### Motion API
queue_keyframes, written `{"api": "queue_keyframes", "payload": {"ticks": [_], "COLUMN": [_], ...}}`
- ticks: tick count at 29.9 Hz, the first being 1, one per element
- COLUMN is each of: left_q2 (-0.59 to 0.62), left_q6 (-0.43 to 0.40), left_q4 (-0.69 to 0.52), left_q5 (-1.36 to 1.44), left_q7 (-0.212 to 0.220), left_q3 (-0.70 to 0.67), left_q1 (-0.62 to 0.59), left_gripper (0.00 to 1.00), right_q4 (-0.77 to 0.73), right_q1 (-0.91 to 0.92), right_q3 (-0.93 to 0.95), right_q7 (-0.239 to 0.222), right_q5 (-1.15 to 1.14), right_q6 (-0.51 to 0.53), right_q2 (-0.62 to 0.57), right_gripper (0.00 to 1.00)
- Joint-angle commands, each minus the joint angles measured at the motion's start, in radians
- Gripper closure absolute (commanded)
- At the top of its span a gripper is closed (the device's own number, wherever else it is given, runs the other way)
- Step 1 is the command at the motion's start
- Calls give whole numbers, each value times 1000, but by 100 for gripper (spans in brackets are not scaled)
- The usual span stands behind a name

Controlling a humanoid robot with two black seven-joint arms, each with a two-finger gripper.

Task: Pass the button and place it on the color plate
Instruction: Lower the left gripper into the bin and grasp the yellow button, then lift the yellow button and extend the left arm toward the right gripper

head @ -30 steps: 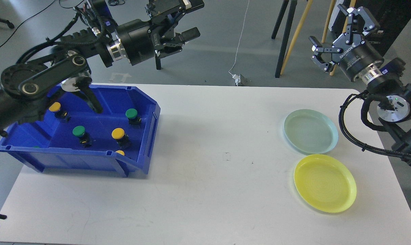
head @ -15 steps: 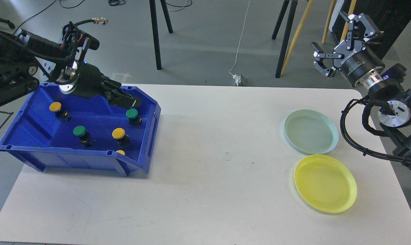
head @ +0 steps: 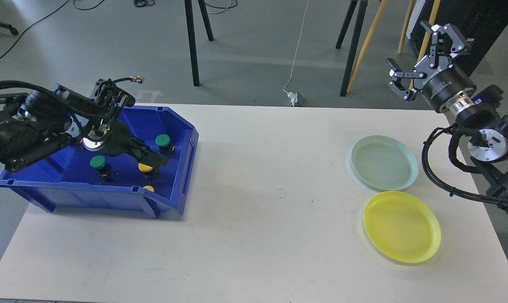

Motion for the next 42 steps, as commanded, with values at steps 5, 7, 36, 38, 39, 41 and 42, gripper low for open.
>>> {"api": "queue_keyframes", "payload": {"ticks": [5, 7, 36, 38, 39, 41, 42], "left_q2": [-13, -30, -96, -96, -96, -96, -96], "left_q6": [0, 0, 0, 0, 0, 0, 0], "left_q4": [31, 51, 167, 167, 167, 167, 167], "left_q5": [0, 0, 2, 12, 18, 25, 26], "left_q7": [0, 0, 0, 0, 0, 0, 0], "left_q3": [-1, 1, 1, 1, 1, 1, 1], "left_q1": [24, 31, 104, 104, 104, 104, 104], "left_gripper": [2, 3, 77, 91, 94, 97, 98], "right_q4": [0, 0, 0, 0, 0, 0, 0], "right_q1": [-5, -7, -36, -38, -38, -42, -42], "right_q3": [0, 0, 2, 2, 2, 2, 2], "right_q7": [1, -1, 1, 1, 1, 1, 1], "right_q5": [0, 0, 0, 0, 0, 0, 0], "right_q6": [0, 0, 0, 0, 0, 0, 0], "right_q2": [5, 6, 6, 6, 6, 6, 6], "right_gripper": [1, 1, 1, 1, 1, 1, 1]}}
